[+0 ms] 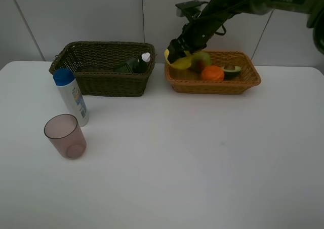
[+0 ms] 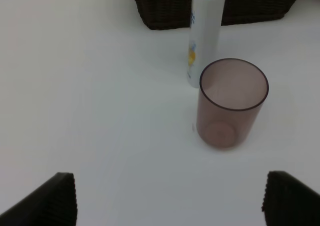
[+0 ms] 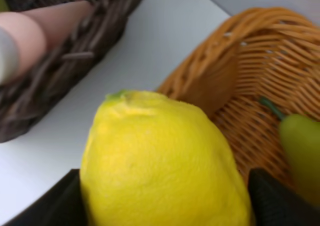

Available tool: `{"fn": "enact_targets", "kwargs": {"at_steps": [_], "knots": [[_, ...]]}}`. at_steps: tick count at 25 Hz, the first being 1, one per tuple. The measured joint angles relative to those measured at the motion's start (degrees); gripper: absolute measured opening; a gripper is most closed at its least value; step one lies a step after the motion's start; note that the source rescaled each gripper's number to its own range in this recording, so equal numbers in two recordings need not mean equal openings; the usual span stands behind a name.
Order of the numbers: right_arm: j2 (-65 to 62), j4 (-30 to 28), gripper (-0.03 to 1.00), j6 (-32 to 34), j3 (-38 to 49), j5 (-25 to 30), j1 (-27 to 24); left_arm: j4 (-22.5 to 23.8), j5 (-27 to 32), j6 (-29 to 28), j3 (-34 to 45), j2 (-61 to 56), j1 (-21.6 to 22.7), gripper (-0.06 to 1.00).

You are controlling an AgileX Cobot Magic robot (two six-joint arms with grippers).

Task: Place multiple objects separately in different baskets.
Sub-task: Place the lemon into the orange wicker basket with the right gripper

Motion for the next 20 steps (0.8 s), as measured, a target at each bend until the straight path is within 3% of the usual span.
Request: {"fn": "enact_targets", "kwargs": {"at_steps": [20], "knots": [[0.99, -1.86, 0.5, 0.27, 0.06, 2.29, -1.78, 0.0, 0.0, 0.0, 0.0, 0.0, 0.0, 1.0]]}}
